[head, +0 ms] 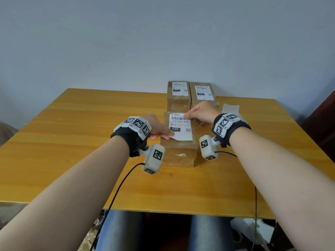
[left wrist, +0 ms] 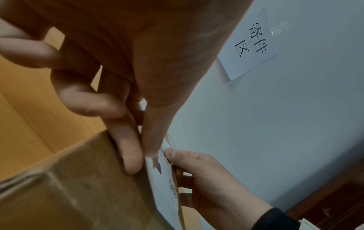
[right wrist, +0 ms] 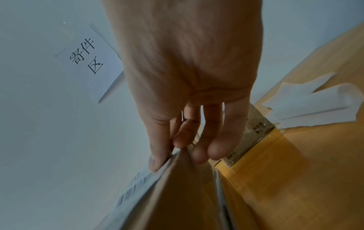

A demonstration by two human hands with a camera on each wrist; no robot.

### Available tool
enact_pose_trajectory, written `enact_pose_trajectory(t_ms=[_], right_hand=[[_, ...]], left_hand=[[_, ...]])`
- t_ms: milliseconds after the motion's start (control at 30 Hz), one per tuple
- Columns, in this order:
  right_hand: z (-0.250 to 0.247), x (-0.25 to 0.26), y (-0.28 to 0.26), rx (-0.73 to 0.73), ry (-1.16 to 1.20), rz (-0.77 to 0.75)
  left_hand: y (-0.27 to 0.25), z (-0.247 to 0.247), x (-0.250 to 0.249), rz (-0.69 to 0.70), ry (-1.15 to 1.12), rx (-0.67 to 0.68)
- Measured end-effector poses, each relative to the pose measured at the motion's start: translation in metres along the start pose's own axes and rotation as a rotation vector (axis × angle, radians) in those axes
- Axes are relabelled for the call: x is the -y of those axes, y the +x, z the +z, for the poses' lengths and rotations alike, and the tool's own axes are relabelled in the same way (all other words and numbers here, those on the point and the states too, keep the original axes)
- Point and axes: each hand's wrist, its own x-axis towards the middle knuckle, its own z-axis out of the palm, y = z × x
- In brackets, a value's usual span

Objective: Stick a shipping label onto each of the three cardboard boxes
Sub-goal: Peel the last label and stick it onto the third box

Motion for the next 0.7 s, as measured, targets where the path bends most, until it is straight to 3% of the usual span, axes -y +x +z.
enact_pose_trajectory(t_ms=[500, 700], right_hand=[[0.0, 0.005, -0.005, -0.041, -0.031, 0.018], [0.004, -0.004, -0.011, -0.084, -0.023, -0.088]], left_hand=[[0.023, -0.001, 0.011, -0.004, 0.096, -0.055], [0.04, 0.003, 0.024, -0.009, 0.077, -0.085]])
